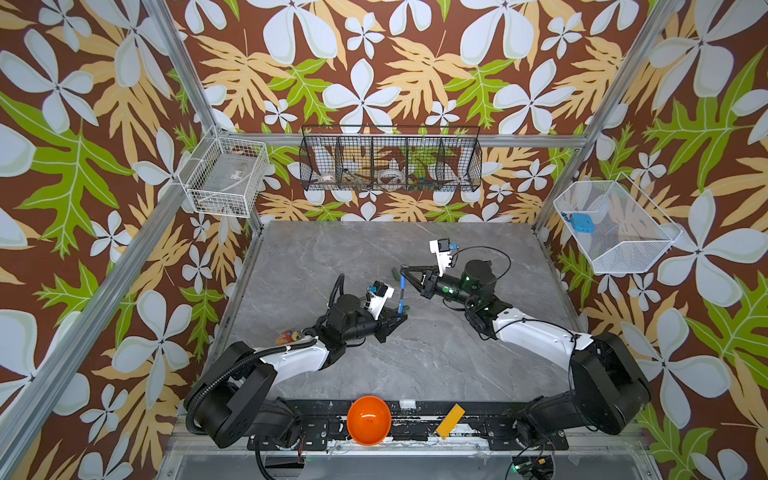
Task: Insert the pens into the pen caps
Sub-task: 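Lower the blue cap onto the pen tip with the right gripper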
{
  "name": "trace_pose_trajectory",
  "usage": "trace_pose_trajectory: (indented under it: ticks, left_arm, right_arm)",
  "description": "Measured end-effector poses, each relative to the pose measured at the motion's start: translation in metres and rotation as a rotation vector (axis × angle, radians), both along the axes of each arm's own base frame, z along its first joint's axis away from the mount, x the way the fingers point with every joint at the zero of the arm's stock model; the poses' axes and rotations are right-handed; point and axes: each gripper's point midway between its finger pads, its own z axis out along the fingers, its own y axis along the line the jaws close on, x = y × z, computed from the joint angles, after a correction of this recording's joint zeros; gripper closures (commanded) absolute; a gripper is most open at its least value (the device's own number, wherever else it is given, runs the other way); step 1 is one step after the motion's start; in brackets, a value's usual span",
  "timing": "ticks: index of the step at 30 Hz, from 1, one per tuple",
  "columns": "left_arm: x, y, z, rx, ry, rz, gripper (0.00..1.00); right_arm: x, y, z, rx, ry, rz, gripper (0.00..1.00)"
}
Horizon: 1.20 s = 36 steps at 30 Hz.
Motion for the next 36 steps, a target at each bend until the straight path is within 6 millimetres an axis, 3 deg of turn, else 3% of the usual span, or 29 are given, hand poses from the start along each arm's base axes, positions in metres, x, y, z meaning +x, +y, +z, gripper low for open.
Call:
trace_pose_trajectory:
  ticks: [19,24,29,36]
  left_arm:
    - [0.0,0.001,0.002,0.001,0.003,0.008,1.0]
    - [0.0,0.003,0.004,0.0,-0.002,0.015,1.0]
    - [0.005,0.005,0.009,-0.002,-0.02,0.045,1.0]
    - [0.015,0.006,0.029,-0.01,-0.085,0.085,1.0]
  right_arm:
    - [-0.011,0.0,-0.007,0.002,0.01,0.004,0.86]
    - [-0.013,0.0,-0.008,0.002,0.007,0.006,0.82]
    - [-0.018,0.001,-0.008,-0.034,0.001,0.018,0.73]
    - [-0.027,-0.002,-0.008,-0.146,-0.033,0.045,0.44]
